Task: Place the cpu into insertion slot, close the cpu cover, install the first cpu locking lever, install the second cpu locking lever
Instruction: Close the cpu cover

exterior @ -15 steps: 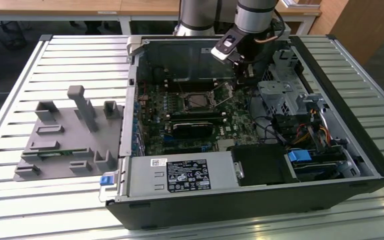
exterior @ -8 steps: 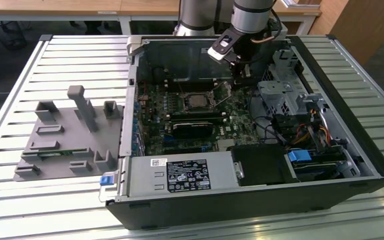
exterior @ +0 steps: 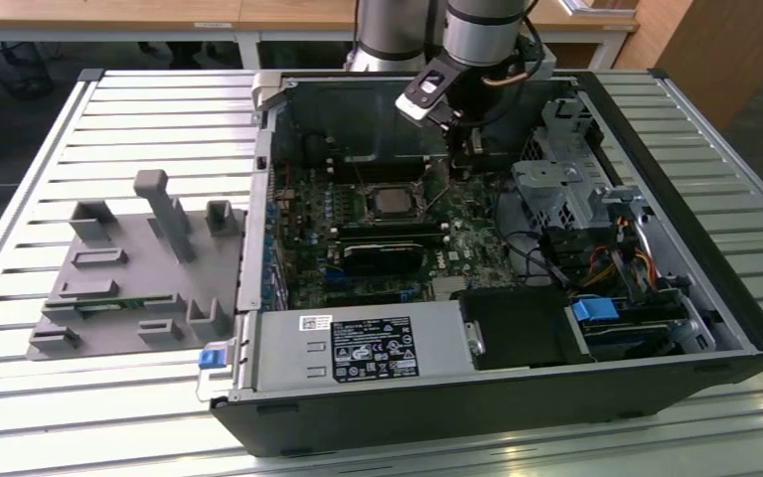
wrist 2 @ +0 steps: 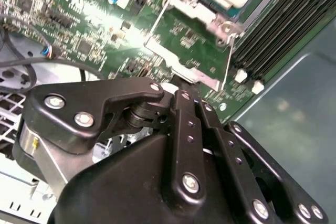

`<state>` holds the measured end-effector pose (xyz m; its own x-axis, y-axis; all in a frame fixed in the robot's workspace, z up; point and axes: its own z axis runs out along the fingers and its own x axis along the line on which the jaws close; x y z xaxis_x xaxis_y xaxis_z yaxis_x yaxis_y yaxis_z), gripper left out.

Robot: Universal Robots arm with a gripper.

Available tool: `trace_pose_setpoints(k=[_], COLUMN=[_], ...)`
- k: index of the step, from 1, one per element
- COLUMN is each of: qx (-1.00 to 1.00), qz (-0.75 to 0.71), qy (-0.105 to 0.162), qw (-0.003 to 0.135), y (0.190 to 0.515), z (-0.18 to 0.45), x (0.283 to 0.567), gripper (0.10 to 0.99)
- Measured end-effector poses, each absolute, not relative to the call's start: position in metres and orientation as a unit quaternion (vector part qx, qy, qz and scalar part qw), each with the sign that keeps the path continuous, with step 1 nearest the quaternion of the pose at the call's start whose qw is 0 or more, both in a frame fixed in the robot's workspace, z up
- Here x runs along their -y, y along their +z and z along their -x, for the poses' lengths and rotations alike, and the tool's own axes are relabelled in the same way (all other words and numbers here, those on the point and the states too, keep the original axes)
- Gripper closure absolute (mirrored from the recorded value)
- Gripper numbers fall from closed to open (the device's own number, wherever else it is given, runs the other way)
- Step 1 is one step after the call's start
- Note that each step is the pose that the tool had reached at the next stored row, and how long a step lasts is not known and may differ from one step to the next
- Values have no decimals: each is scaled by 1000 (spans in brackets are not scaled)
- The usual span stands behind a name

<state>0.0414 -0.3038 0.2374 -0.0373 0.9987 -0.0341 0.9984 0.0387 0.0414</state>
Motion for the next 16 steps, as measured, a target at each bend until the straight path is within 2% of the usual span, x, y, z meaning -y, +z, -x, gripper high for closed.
trace_pose_setpoints(k=[16], qx=[-720], qz=[-693], qy=[3], qw=[27], y=[236], z=[-11], x=[304], gripper=[980])
